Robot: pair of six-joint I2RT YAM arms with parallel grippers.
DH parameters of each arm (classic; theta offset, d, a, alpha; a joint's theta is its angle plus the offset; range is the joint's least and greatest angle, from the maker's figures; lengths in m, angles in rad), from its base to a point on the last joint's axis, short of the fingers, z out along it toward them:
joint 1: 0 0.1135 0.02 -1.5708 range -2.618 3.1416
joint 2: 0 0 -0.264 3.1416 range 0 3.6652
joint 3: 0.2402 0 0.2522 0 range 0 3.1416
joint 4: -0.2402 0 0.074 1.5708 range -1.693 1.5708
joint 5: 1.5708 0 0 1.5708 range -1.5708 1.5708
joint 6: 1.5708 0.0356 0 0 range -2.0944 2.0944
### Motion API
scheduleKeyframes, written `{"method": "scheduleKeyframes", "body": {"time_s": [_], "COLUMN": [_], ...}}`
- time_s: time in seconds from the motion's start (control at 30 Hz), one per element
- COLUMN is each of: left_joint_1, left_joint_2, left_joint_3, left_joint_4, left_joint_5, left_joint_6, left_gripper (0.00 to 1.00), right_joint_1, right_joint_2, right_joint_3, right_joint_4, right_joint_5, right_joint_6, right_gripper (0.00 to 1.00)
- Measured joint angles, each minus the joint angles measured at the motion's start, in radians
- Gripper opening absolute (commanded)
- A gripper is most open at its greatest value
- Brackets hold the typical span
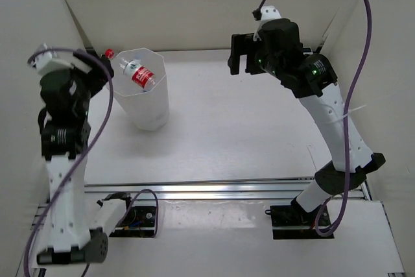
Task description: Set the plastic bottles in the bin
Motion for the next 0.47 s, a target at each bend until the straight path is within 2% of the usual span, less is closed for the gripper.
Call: {"method": "scheduleKeyframes", "body": {"time_s": [0.13, 0.23, 0.37, 0.47], "left_joint_1": [-0.008, -0.012, -0.012, -0.012], "left_joint_2": [-0.305, -0.443, -0.439, -0.371], "left_joint_3": [-0.219, -0.373, -0.532, -0.542], "left_joint_4": [-0.059, -0.149, -0.249, -0.285], "left_joint_5": [-0.014, -0.082, -0.172, -0.233], "left_joint_6": [0.017, -0.032, -0.094, -0.097], "left_gripper": [1.0, 1.0, 1.0, 1.0], "right_joint_1": [-0.083, -0.171, -0.239, -0.24], "right_joint_2": [0.0, 0.0, -0.011, -0.031], "right_joint_3": [0.001, 0.001, -0.039, -0.101], "right_joint_4": [-0.098, -0.169, -0.197, -0.201], "right_joint_5": [0.12, 0.121, 0.066, 0.035], "right_joint_6": [0.1, 0.178, 0.245, 0.266], "right_gripper": [1.0, 1.0, 1.0, 1.0]}}
